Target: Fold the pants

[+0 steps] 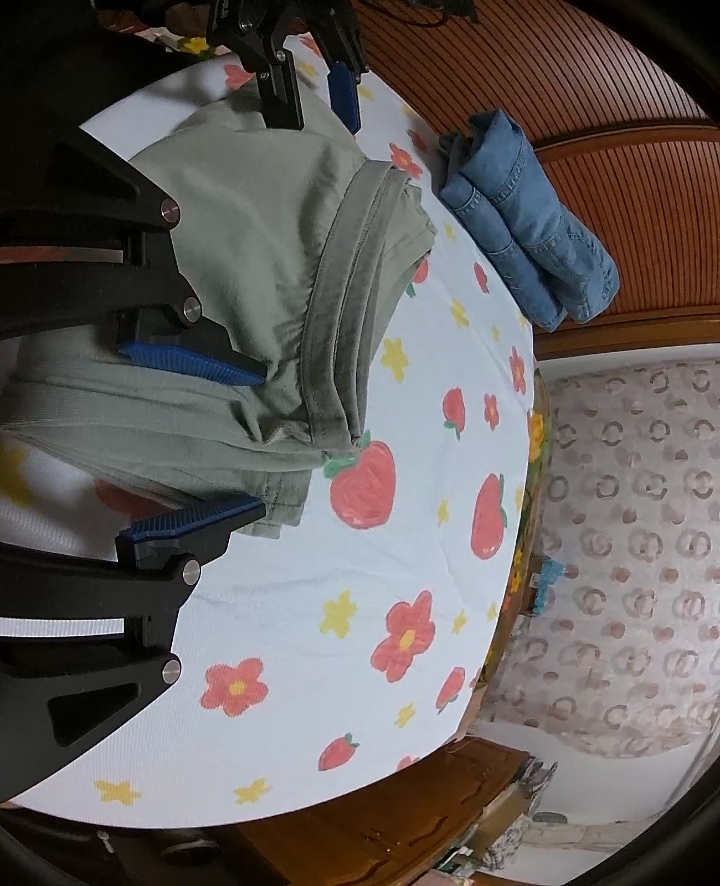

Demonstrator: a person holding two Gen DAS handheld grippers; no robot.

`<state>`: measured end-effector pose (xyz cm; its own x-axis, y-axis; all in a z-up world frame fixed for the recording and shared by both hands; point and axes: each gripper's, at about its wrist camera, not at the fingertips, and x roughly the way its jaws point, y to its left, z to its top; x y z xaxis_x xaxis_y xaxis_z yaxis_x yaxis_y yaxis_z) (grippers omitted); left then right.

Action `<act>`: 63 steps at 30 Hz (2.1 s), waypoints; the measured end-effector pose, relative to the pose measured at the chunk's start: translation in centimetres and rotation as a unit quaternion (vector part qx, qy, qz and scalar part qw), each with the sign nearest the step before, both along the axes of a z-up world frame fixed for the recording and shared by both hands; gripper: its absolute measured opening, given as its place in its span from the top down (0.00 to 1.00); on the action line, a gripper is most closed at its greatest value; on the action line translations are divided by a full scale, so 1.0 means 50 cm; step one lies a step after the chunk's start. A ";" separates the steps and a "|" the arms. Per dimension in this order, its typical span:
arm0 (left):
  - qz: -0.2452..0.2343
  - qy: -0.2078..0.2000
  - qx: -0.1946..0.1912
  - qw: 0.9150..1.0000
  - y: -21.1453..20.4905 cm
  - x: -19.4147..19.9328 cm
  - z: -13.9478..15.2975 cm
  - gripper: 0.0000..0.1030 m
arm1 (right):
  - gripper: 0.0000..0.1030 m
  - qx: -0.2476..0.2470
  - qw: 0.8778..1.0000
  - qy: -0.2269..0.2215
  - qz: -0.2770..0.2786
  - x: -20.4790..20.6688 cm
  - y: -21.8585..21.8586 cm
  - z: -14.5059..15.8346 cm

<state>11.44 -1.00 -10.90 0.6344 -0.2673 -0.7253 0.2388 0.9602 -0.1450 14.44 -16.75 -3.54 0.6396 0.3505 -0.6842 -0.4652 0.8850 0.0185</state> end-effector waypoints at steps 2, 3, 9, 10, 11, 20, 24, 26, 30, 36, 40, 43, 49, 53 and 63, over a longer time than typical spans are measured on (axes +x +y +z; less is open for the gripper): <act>0.002 -0.001 0.000 1.000 0.001 0.003 0.001 0.26 | 0.55 0.002 1.000 0.001 0.001 0.001 -0.001 -0.001; 0.002 -0.002 0.000 1.000 0.000 0.004 0.002 0.26 | 0.54 0.001 1.000 0.000 0.003 0.000 0.000 -0.002; -0.001 -0.022 -0.009 1.000 0.007 0.013 0.022 0.30 | 0.53 -0.001 1.000 -0.003 0.002 -0.001 0.003 -0.002; -0.003 -0.024 -0.012 1.000 0.008 0.018 0.026 0.33 | 0.53 0.001 1.000 -0.002 0.001 -0.001 0.001 -0.002; -0.004 -0.024 -0.011 1.000 0.008 0.022 0.028 0.38 | 0.53 0.001 1.000 -0.002 0.001 -0.001 0.001 -0.002; -0.034 -0.018 0.005 0.999 -0.018 0.062 0.029 0.60 | 0.53 -0.002 1.000 -0.007 -0.001 -0.006 0.004 -0.003; -0.036 -0.012 0.014 0.999 -0.024 0.080 0.024 0.60 | 0.53 0.001 1.000 -0.006 -0.001 -0.005 0.003 -0.003; -0.036 -0.010 0.015 0.999 -0.023 0.087 0.024 0.60 | 0.53 0.002 1.000 -0.005 -0.001 -0.005 0.002 -0.003; -0.045 -0.016 0.023 0.999 -0.030 0.091 0.027 0.64 | 0.53 0.006 1.000 -0.005 -0.001 -0.006 0.000 -0.002; -0.046 -0.022 0.034 0.998 -0.031 0.091 0.025 0.78 | 0.53 0.031 1.000 0.001 -0.001 -0.004 -0.015 0.000; -0.050 -0.028 0.027 0.998 -0.034 0.087 0.032 0.96 | 0.53 0.037 0.999 0.000 -0.004 -0.005 -0.020 0.000; -0.044 -0.045 0.019 0.998 -0.033 0.083 0.053 0.97 | 0.53 0.033 0.999 -0.005 -0.004 -0.009 -0.017 -0.001; -0.039 -0.057 0.002 0.998 -0.017 0.078 0.080 0.97 | 0.53 0.035 0.999 -0.003 -0.004 -0.009 -0.018 -0.002; -0.042 -0.037 0.006 0.998 -0.012 0.087 0.065 0.65 | 0.53 0.028 1.000 -0.006 -0.005 -0.011 -0.014 -0.002; -0.045 -0.002 0.010 0.999 -0.021 0.103 0.010 0.51 | 0.53 0.026 1.000 -0.005 -0.002 -0.009 -0.009 -0.003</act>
